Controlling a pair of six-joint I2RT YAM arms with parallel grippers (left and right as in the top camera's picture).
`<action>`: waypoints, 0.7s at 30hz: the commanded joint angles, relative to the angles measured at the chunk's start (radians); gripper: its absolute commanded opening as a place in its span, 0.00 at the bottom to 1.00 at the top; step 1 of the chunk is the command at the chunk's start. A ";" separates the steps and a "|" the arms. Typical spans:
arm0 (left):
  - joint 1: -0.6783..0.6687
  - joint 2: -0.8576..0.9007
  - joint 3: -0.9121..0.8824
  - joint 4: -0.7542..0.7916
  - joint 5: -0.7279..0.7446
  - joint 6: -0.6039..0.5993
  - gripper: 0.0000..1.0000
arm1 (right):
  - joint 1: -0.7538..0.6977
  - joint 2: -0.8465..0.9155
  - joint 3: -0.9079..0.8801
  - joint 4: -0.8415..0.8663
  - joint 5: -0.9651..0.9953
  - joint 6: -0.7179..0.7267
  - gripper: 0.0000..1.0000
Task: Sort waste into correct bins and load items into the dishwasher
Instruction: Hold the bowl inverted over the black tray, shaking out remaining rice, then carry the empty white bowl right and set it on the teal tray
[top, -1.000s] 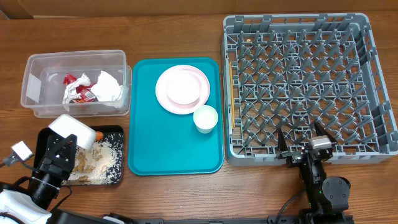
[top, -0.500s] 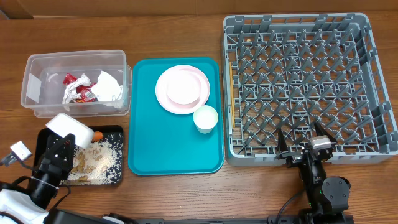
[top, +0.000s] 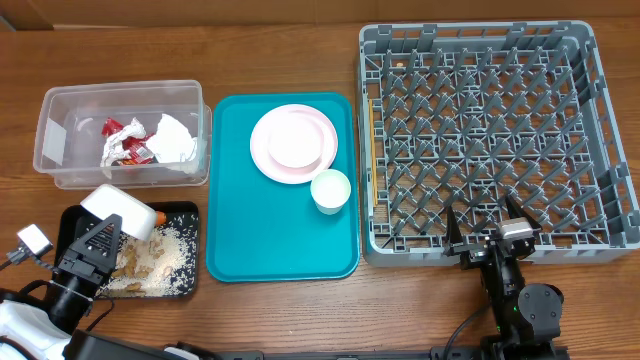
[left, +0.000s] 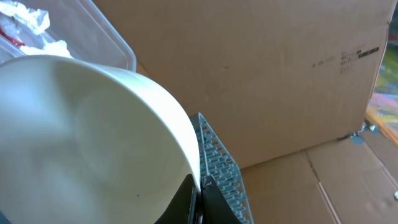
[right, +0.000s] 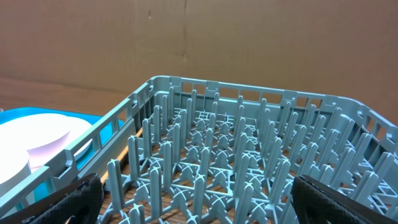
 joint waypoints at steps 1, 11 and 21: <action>-0.006 0.002 0.017 -0.003 -0.014 -0.041 0.04 | -0.007 -0.011 -0.010 0.006 0.005 -0.003 1.00; -0.051 -0.024 0.177 -0.016 -0.136 -0.240 0.04 | -0.007 -0.011 -0.010 0.006 0.005 -0.003 1.00; -0.264 -0.103 0.248 0.200 -0.293 -0.609 0.04 | -0.007 -0.011 -0.010 0.006 0.005 -0.003 1.00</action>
